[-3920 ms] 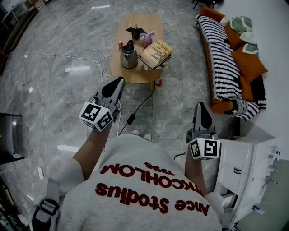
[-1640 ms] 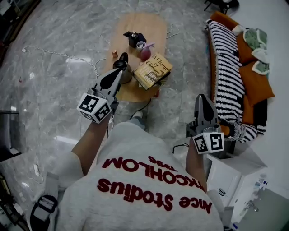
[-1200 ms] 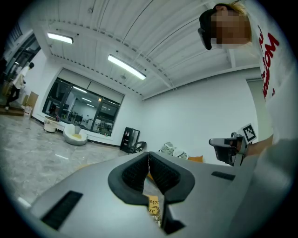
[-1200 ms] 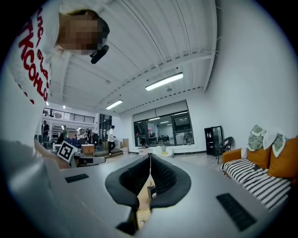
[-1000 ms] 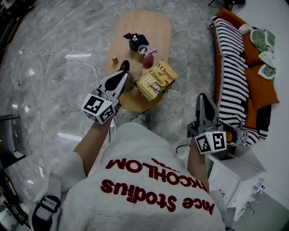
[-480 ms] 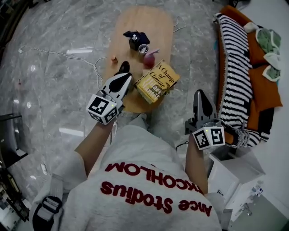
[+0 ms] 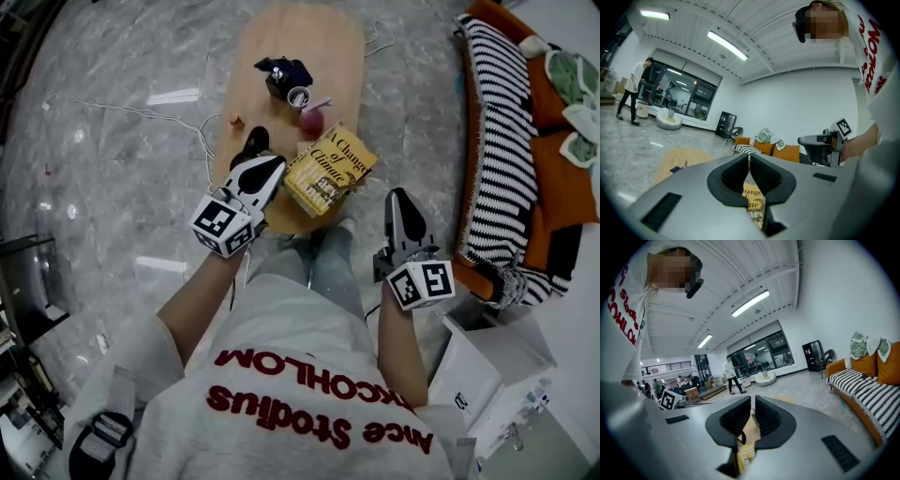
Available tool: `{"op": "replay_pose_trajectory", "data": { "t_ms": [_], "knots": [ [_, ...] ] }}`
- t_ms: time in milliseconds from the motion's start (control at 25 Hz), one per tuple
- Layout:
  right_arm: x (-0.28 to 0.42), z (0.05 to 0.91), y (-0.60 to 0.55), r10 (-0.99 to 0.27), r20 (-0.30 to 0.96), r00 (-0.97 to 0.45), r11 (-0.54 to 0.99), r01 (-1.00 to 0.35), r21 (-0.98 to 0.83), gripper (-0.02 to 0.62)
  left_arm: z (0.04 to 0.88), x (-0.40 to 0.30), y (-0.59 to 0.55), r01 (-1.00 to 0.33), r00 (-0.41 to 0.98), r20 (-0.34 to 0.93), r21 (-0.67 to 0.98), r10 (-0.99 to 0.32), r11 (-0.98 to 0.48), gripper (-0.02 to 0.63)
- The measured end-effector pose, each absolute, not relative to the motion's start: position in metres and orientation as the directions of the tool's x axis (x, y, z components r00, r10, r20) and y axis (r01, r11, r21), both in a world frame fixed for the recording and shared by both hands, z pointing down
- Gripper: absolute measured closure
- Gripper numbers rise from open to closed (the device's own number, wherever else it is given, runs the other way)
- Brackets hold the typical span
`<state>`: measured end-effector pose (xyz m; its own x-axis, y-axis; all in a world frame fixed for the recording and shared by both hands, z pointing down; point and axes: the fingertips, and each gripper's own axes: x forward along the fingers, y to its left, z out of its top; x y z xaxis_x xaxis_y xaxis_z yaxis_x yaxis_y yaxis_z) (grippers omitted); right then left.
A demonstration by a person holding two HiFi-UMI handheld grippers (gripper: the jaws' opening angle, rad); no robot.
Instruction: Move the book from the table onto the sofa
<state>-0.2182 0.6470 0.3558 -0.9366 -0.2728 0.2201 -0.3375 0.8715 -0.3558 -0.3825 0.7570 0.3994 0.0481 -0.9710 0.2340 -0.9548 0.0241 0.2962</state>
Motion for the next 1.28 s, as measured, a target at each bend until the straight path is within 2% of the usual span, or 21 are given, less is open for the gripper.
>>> {"op": "replay_pose_trajectory", "data": {
  "t_ms": [480, 520, 600, 760, 880, 1080, 1280],
  "knots": [
    [-0.229, 0.439, 0.639, -0.181, 0.356, -0.917, 0.858, -0.325, -0.398, 0.566, 0.483, -0.376, 0.723, -0.949, 0.065, 0.388, 0.309, -0.919, 0.064, 0.585],
    [-0.23, 0.447, 0.64, -0.172, 0.368, -0.914, 0.855, -0.324, -0.404, 0.566, 0.489, -0.377, 0.721, -0.949, 0.054, 0.4, 0.306, -0.915, 0.077, 0.578],
    [-0.233, 0.463, 0.642, -0.152, 0.392, -0.907, 0.852, -0.321, -0.414, 0.566, 0.503, -0.378, 0.717, -0.947, 0.046, 0.424, 0.307, -0.905, 0.095, 0.506],
    [-0.242, 0.49, 0.648, -0.098, 0.431, -0.897, 0.853, -0.299, -0.428, 0.558, 0.532, -0.373, 0.708, -0.943, 0.07, 0.478, 0.318, -0.876, 0.098, 0.466],
    [-0.248, 0.514, 0.656, -0.034, 0.464, -0.885, 0.843, -0.275, -0.462, 0.472, 0.558, -0.37, 0.703, -0.941, 0.096, 0.531, 0.324, -0.842, 0.097, 0.442],
    [-0.252, 0.549, 0.666, 0.046, 0.517, -0.855, 0.836, -0.25, -0.488, 0.407, 0.601, -0.371, 0.701, -0.933, 0.118, 0.629, 0.334, -0.769, 0.131, 0.391],
    [-0.246, 0.587, 0.671, 0.085, 0.564, -0.821, 0.791, -0.288, -0.539, 0.331, 0.638, -0.373, 0.706, -0.903, 0.133, 0.704, 0.377, -0.698, 0.208, 0.353]
  ]
}}
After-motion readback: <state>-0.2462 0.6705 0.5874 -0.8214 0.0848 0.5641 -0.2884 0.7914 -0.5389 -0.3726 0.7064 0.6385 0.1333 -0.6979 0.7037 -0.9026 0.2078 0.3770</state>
